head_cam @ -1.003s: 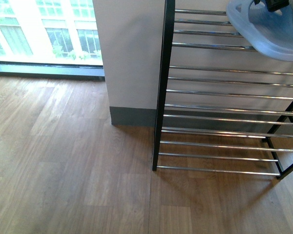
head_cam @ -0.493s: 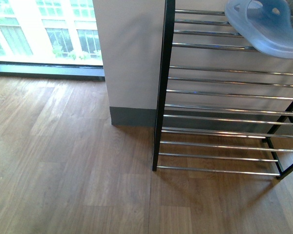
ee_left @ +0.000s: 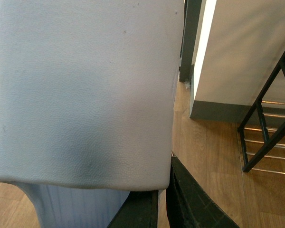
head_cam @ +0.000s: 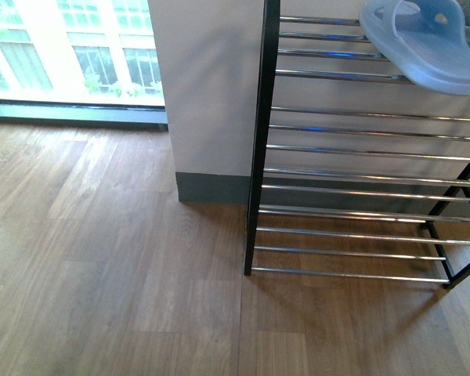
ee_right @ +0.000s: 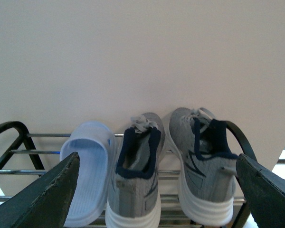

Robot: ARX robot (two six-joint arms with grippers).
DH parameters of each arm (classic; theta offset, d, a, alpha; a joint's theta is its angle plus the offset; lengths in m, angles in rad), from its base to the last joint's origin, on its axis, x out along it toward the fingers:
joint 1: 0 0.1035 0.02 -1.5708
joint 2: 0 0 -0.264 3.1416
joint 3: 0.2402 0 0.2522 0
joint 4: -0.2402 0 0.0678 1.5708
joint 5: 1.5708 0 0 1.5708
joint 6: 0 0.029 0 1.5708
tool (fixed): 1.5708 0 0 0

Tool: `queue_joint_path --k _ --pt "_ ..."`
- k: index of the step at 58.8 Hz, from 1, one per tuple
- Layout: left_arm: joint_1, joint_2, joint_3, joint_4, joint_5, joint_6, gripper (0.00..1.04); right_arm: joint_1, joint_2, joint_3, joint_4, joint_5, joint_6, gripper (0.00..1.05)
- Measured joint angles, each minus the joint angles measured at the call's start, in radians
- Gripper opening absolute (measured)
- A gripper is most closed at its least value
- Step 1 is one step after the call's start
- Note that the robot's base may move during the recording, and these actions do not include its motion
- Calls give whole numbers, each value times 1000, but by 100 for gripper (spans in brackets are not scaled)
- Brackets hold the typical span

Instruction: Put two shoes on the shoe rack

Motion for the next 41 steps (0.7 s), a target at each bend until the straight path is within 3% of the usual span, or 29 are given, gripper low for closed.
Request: queue_joint_path --k 11,22,24,27,30,41 --pt "0 0 0 0 0 0 2 -89 -72 -121 98 -9 46 96" --pt "0 0 0 0 0 0 2 -107 -71 -159 139 4 52 96" --pt "0 0 0 0 0 0 2 -117 -74 -157 113 -61 45 93" --pt "0 0 0 0 0 0 2 -119 -102 -161 29 -203 22 83" --pt "0 0 0 0 0 0 2 -94 -139 -196 3 -268 12 75" --pt "0 0 0 0 1 0 2 60 -309 -349 -19 -148 -9 33"
